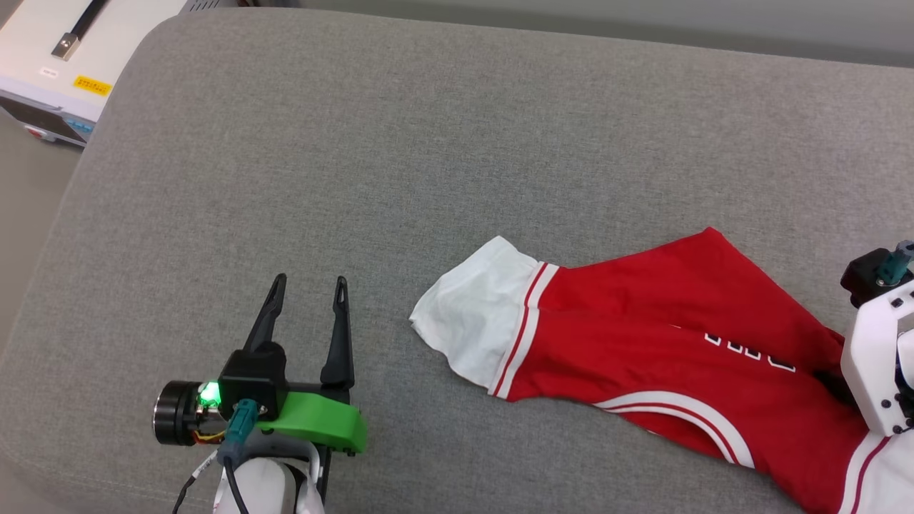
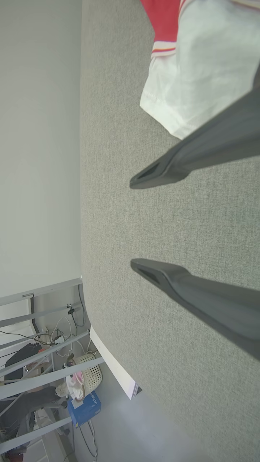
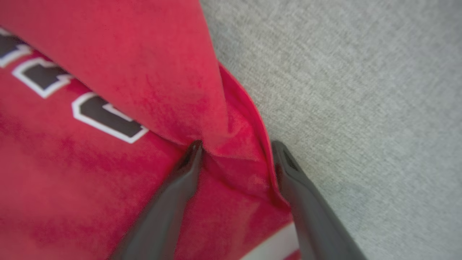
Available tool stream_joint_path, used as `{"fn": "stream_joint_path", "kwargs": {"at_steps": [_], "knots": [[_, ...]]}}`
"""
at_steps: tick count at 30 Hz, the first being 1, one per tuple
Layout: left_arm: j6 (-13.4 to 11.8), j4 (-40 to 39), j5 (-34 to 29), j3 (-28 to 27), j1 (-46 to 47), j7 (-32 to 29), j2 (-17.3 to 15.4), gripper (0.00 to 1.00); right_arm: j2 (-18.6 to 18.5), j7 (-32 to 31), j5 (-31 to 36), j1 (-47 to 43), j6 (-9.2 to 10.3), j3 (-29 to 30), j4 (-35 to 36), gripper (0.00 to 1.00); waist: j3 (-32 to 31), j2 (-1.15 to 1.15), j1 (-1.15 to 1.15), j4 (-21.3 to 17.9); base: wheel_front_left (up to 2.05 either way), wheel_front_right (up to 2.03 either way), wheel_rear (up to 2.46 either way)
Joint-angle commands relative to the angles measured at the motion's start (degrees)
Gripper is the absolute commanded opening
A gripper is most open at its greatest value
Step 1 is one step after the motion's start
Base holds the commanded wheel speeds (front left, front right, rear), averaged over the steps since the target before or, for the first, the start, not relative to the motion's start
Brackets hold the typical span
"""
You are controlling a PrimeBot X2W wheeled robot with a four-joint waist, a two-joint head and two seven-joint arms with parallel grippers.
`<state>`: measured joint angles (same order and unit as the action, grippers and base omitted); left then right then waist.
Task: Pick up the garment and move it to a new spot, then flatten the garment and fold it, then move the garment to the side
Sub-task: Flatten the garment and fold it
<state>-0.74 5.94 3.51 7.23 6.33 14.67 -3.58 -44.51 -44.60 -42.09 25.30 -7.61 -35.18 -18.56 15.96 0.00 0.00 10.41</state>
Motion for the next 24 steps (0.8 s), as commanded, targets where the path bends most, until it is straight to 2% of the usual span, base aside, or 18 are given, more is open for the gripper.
{"fn": "stream_joint_path", "kwargs": {"at_steps": [1, 6, 12, 18, 24], "knots": [[-0.22, 0.22, 0.17, -0.2, 0.24, 0.33, 0.32, 1.0, 2.93, 2.53, -2.15, -1.18, 0.12, -2.52, -2.22, 0.0, -1.27, 0.0, 0.0, -0.86, 0.0, 0.0, 0.0], [-0.03, 0.62, 0.05, -0.41, -0.93, 0.33, 0.36, 1.0, 1.29, 13.76, -2.51, 1.8, 0.12, -2.38, 1.22, 0.0, -4.26, 0.0, 0.0, -1.86, 0.0, 0.0, 0.0], [-0.1, 0.54, -0.19, -1.16, -3.03, 0.33, 0.14, 1.0, -2.46, 22.29, -1.78, 2.33, 0.12, -0.21, 8.44, 0.0, -7.17, 0.0, 0.0, -2.89, 0.0, 0.0, 0.0], [0.04, -0.04, -0.37, -1.36, -4.43, 0.33, 0.14, 1.0, -5.01, 25.05, -0.43, 0.56, 0.12, 5.9, 14.18, 0.0, -7.82, 0.0, 0.0, -3.32, 0.0, 0.0, 0.0], [0.32, -0.5, -0.4, -1.17, -4.32, 0.33, 0.2, 1.0, -4.24, 23.38, 1.73, 0.48, 0.12, 10.67, 17.91, 0.0, -6.65, 0.0, 0.0, -3.0, 0.0, 0.0, 0.0]]}}
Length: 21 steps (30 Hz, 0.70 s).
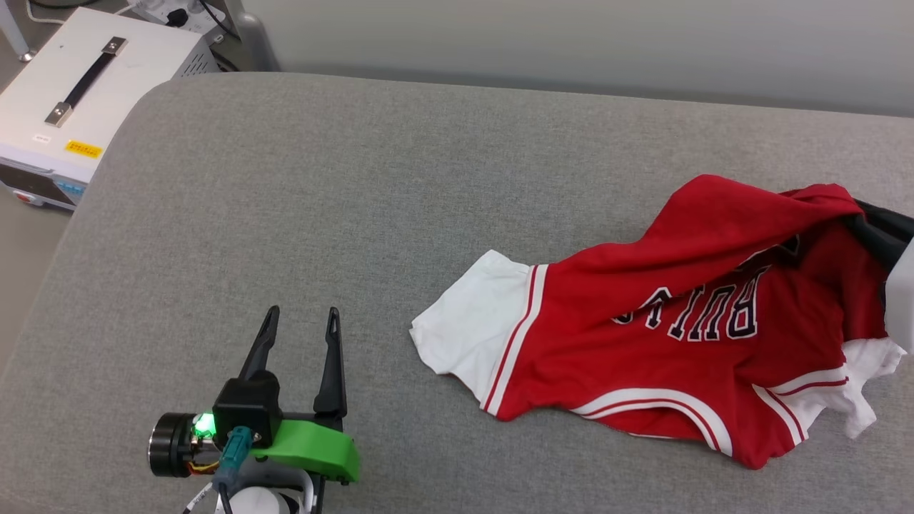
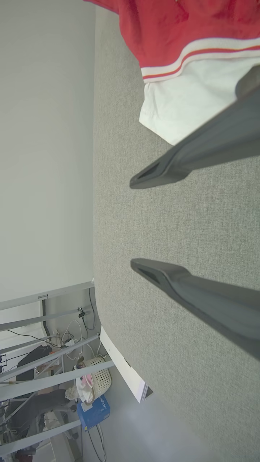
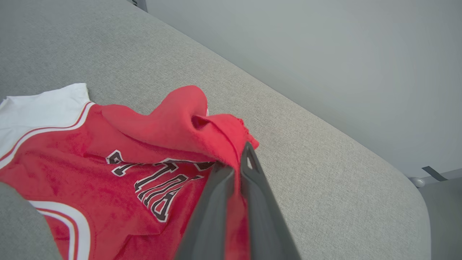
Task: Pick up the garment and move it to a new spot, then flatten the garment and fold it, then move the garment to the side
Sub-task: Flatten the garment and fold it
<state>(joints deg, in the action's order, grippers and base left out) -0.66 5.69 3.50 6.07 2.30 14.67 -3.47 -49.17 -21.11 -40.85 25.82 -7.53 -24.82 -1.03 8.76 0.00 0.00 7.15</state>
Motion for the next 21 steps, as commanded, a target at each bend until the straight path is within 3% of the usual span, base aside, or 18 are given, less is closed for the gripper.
{"fn": "stream_joint_path", "kwargs": {"at_steps": [1, 6, 11, 13, 16, 21], "knots": [[0.3, -0.49, -0.35, 0.15, 0.23, 0.33, 0.13, 1.0, 1.31, -0.99, 1.08, 1.29, 0.04, 0.96, 0.98, 0.0, 1.48, 0.0, 0.0, 0.63, 0.0, 0.0, 0.0], [0.46, -0.6, -0.04, 0.88, 1.96, 0.33, 0.27, 1.0, 3.56, -2.35, 3.47, 8.85, 0.04, 0.11, -0.15, 0.0, 4.67, 0.0, 0.0, 2.18, 0.0, 0.0, 0.0], [0.24, -0.63, 0.67, 1.95, 4.33, 0.33, 0.43, 1.0, 5.9, -0.78, 9.37, 21.16, 0.04, -5.06, -5.11, 0.0, 8.35, 0.0, 0.0, 4.57, 0.0, 0.0, 0.0], [-0.04, -0.65, 1.06, 2.08, 5.0, 0.33, 0.48, 1.0, 8.45, -0.01, 10.59, 24.94, 0.04, -7.97, -7.7, 0.0, 9.59, 0.0, 0.0, 5.15, 0.0, 0.0, 0.0], [-0.34, -0.65, 1.49, 2.2, 5.68, 0.33, 0.52, 1.0, 12.78, 0.37, 9.92, 28.83, 0.04, -12.33, -13.21, 0.0, 11.3, 0.0, 0.0, 5.61, 0.0, 0.0, 0.0], [-0.61, -0.77, 2.05, 2.93, 7.1, 0.33, 0.56, 1.0, 16.97, -0.28, 6.3, 30.41, 0.04, -20.0, -24.91, 0.0, 13.59, 0.0, 0.0, 6.48, 0.0, 0.0, 0.0]]}}
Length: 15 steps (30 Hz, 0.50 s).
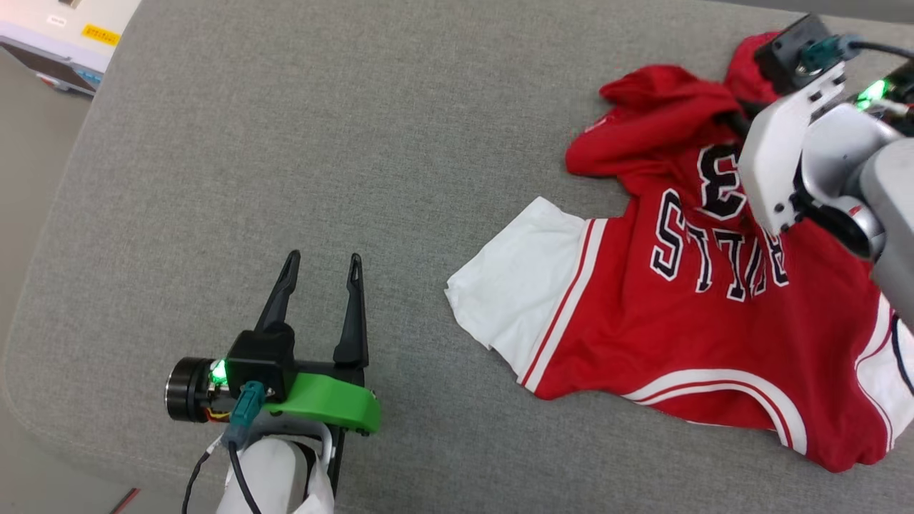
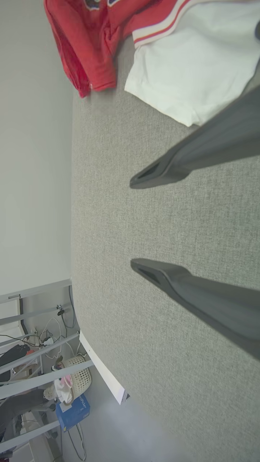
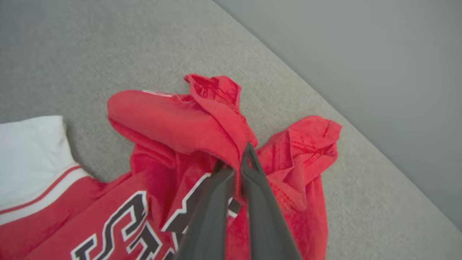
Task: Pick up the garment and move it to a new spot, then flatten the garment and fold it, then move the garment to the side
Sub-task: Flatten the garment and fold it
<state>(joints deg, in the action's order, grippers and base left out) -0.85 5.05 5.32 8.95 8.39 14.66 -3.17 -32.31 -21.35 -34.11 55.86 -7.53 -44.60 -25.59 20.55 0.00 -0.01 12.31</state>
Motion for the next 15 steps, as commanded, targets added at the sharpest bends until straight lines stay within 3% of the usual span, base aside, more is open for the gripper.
{"fn": "stream_joint_path", "kwargs": {"at_steps": [1, 8, 13, 14, 15], "knots": [[-0.51, -0.14, 0.46, 0.28, 1.36, 0.34, 0.27, 1.0, 0.87, -0.26, -1.72, 0.28, 0.04, -1.89, -2.86, 0.0, 2.19, 0.0, 0.01, 1.48, 0.0, 0.0, 0.0], [-1.19, 0.14, 1.35, 1.12, 2.47, 0.34, 0.28, 1.0, 3.94, -5.03, -10.54, -2.48, 0.04, -10.81, -14.43, 0.0, 2.86, 0.0, 0.01, 1.89, 0.0, 0.0, 0.0], [-1.18, 0.77, 0.96, 0.54, 2.52, 0.34, 0.28, 1.0, 3.76, 0.21, -13.69, -1.17, 0.04, -13.3, -15.74, 0.0, 1.57, 0.0, 0.01, 1.29, 0.0, 0.0, 0.0], [-1.08, 0.87, 0.77, 0.28, 2.5, 0.34, 0.28, 1.0, 3.52, 2.17, -13.8, -0.7, 0.04, -13.44, -15.53, 0.14, 1.12, 0.0, 0.01, 1.11, 0.0, 0.0, 0.0], [-0.91, 1.0, 0.55, -0.05, 2.45, 0.34, 0.28, 1.0, 3.08, 5.06, -13.51, -0.13, 0.04, -13.67, -15.19, 0.51, 0.37, 0.0, 0.01, 0.86, 0.0, 0.0, 0.0]]}}
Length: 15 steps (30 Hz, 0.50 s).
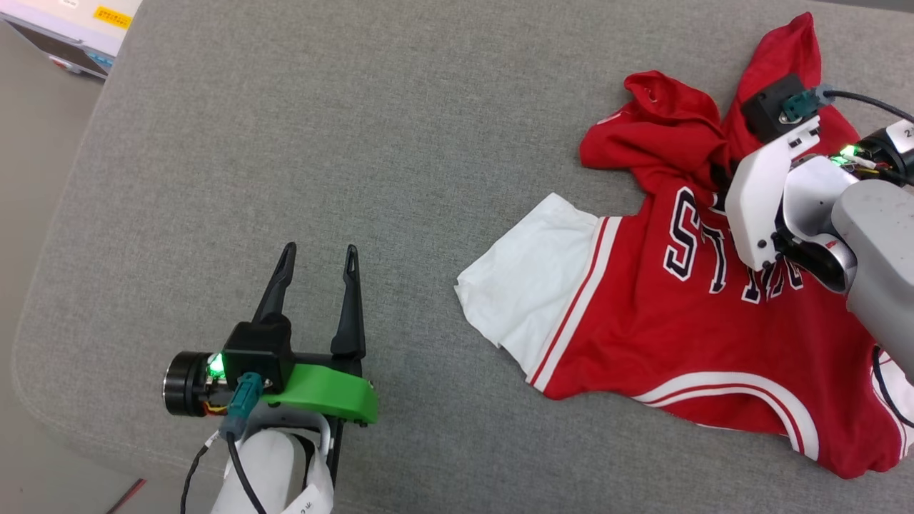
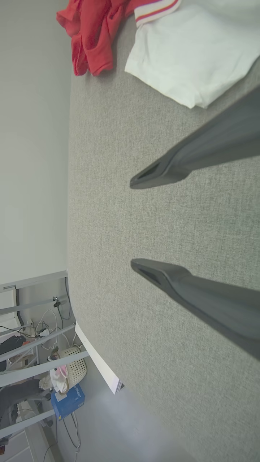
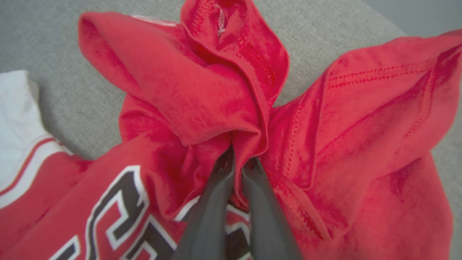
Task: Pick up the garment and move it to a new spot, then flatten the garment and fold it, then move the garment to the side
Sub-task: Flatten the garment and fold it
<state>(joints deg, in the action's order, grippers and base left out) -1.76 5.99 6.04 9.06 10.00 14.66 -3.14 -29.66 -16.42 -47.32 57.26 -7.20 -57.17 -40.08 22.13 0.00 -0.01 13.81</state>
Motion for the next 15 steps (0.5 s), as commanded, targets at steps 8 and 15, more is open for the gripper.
{"fn": "stream_joint_path", "kwargs": {"at_steps": [8, 15], "knots": [[3.95, 0.62, -1.14, -2.82, 1.89, 0.34, -2.76, 1.0, -4.52, 24.71, 3.06, -6.47, -0.29, 2.64, 4.78, 1.0, -8.47, 0.0, 0.01, -3.84, 0.0, 0.0, 0.0], [8.3, 6.2, 0.48, -0.08, 8.2, -1.91, -7.55, 1.0, -6.72, 30.29, 6.92, -17.46, -0.29, 13.68, 12.27, 1.0, -11.95, 0.0, 0.01, -6.86, 0.0, 0.0, 0.0]]}}
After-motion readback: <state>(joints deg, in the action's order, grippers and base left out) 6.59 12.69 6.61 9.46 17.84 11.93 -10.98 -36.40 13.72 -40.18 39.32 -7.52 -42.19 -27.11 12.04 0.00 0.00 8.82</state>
